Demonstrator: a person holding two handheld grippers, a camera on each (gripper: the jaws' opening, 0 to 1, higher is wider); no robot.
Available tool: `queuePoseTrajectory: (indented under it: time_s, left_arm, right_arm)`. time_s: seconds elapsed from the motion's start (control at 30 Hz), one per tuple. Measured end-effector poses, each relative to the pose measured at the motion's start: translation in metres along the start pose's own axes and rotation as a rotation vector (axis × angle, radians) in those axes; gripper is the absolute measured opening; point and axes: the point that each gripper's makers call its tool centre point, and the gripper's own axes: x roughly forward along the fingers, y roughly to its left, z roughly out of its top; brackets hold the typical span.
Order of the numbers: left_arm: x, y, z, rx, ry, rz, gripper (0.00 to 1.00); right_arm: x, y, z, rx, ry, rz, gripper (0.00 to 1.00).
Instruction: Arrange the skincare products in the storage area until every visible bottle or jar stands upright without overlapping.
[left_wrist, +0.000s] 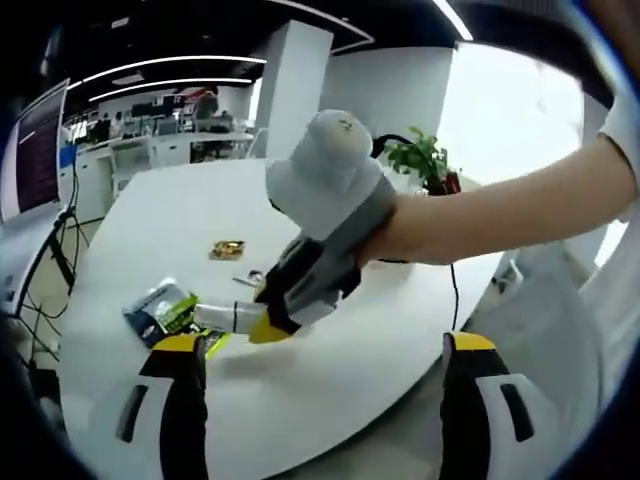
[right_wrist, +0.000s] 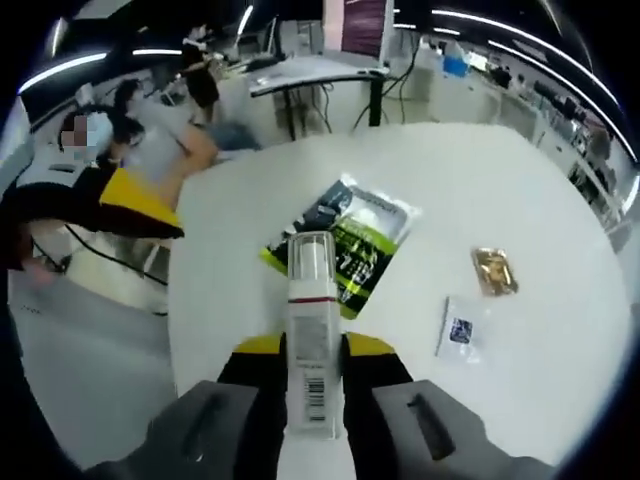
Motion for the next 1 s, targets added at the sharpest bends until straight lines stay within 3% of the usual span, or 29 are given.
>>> queuePoseTrajectory:
  time_s: [0.2,0.53,1.0]
  left_arm:
    - [0.001,-0.002,-0.001,0.005,0.008,-0.015,0.9]
    - [0.001,-0.005,0.001,-0.017,0.01,-0.028,0.9]
    - [0.002,-0.018,0.006,0.004,0.022,-0.068,0.9]
  right_arm:
    - [-0.026,0.001,-0.01,0.065,-0.055,-0.011,0.2]
    - [-0.048,-0.006,-0.021,0.152,-0.149,-0.034,0.2]
    - [-0.097,0.005,-0.039,0.209,-0.308,-0.019,0.2]
